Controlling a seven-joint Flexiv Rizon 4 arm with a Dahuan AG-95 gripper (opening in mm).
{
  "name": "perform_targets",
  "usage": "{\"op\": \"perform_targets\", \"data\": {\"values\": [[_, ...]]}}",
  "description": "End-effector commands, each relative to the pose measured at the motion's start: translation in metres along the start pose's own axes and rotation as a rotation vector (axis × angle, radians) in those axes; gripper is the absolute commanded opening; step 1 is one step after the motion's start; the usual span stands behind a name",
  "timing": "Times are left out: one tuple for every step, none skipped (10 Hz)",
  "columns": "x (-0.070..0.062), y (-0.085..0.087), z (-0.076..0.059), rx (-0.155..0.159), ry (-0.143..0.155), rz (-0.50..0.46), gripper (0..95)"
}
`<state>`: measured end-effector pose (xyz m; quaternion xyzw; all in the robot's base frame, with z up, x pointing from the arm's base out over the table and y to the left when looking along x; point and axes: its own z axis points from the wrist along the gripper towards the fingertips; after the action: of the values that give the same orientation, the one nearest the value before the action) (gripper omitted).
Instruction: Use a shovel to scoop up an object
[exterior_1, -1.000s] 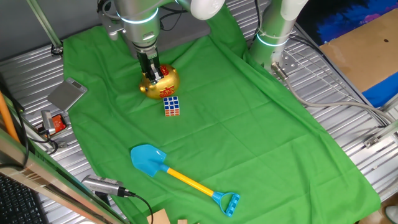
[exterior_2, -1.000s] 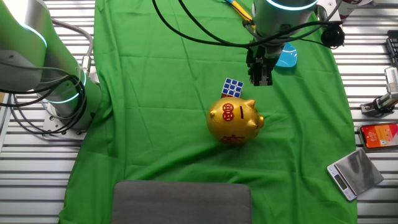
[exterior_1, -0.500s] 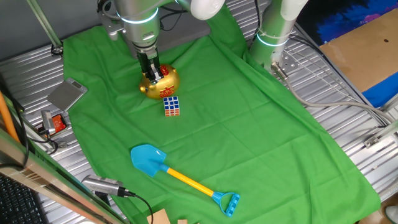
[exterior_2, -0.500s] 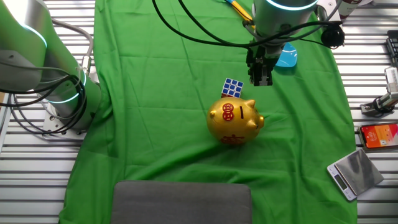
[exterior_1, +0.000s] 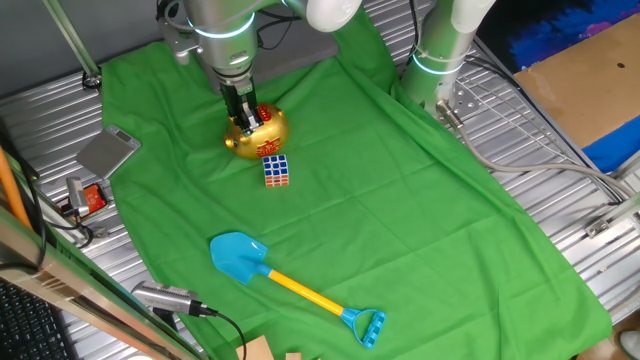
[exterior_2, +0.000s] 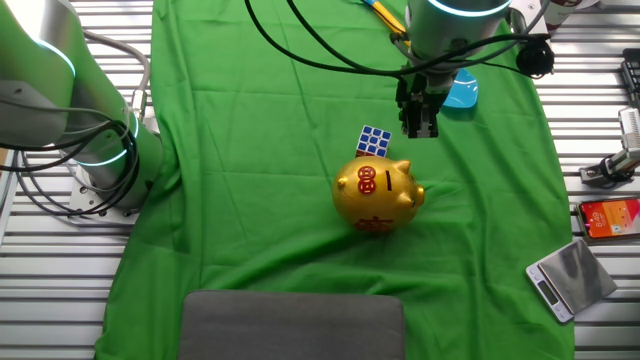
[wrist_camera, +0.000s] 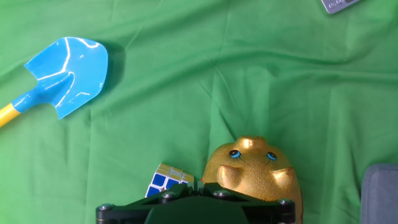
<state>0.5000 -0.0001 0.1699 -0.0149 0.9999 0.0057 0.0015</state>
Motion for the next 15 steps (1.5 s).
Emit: {"op": "perform_targets", "data": {"values": [[0.0, 0.0001, -0.0001, 0.001, 0.001, 0.0, 0.0], [0.0, 0.0001, -0.0001, 0.001, 0.001, 0.0, 0.0], [0.0, 0.0001, -0.0001, 0.001, 0.001, 0.0, 0.0], [0.0, 0.0001, -0.0001, 0.001, 0.001, 0.0, 0.0], [0.0, 0.0001, -0.0001, 0.001, 0.001, 0.0, 0.0], [0.0, 0.0001, -0.0001, 0.001, 0.001, 0.0, 0.0], [0.0, 0.0001, -0.0001, 0.001, 0.001, 0.0, 0.0], [0.0, 0.0001, -0.0001, 0.001, 0.001, 0.0, 0.0], [0.0, 0.0001, -0.0001, 0.001, 0.001, -0.001, 0.0], [0.0, 0.0001, -0.0001, 0.002, 0.001, -0.004, 0.0], [0.0, 0.0001, -0.0001, 0.003, 0.001, -0.047, 0.0], [0.0001, 0.0001, -0.0001, 0.0, 0.001, -0.043, 0.0], [0.0001, 0.0001, -0.0001, 0.001, 0.001, -0.05, 0.0], [0.0004, 0.0001, -0.0007, -0.001, 0.005, -0.089, 0.0], [0.001, -0.0001, -0.0032, 0.015, 0.015, -0.187, 0.0]]}}
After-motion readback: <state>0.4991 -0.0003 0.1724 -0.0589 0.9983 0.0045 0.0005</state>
